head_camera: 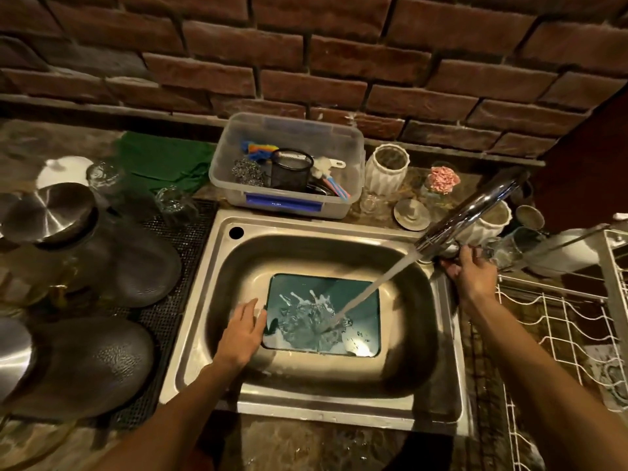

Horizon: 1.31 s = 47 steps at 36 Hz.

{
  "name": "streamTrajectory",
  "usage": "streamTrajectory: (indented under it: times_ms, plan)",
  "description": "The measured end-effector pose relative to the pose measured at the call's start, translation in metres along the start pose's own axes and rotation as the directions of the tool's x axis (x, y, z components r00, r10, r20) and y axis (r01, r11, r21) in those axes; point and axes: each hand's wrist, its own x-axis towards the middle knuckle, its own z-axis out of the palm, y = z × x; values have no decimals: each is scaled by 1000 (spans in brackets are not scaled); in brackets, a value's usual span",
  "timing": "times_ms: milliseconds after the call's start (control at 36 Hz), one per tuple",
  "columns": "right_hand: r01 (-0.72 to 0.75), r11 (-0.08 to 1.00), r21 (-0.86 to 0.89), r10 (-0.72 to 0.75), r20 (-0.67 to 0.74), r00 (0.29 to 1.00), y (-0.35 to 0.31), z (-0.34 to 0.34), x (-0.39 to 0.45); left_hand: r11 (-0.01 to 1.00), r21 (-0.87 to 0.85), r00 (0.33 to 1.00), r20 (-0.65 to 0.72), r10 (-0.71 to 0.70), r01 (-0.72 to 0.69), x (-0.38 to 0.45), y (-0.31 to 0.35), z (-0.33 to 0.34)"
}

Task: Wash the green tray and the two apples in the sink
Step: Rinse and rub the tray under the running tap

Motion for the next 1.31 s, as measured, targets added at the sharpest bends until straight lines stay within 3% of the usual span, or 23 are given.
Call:
streamTrajectory:
  times_ms: [139,222,278,361,444,556,694,806,889,1111,1306]
  plan:
    - [-3,999,-54,1,-31,1000,20,5,-33,994,-61,995,-42,-88,85,15,1,1]
    - [52,980,-192,-57,-23,998,41,10,-61,989,-88,992,-43,-122,118,24,1,1]
    - [84,959,-270,-70,60,996,57,13,-70,986,-91,989,-35,-146,142,31,0,4]
    - [24,914,-405,79,235,969,80,26,-69,978,-94,982,-10,-189,187,44,-5,9]
    - [61,824,-564,139,306,942,105,43,-61,973,-84,976,1,-217,216,55,-15,18]
    - [91,702,-706,187,306,933,126,63,-48,962,-101,967,29,-253,255,70,-20,27]
    - [103,634,-767,127,234,964,133,79,-40,959,-40,960,41,-278,280,81,-18,36]
    - [103,575,-811,177,246,953,147,79,-35,928,-168,943,36,-332,333,89,-23,42]
    - [57,623,-781,196,226,954,153,78,-35,891,-284,934,50,-354,353,90,-27,43]
    - [-73,774,-629,266,219,939,147,60,-37,846,-469,966,66,-250,252,75,-28,40]
    - [-48,899,-435,246,413,877,99,40,-53,818,-504,959,188,-211,278,57,-25,29]
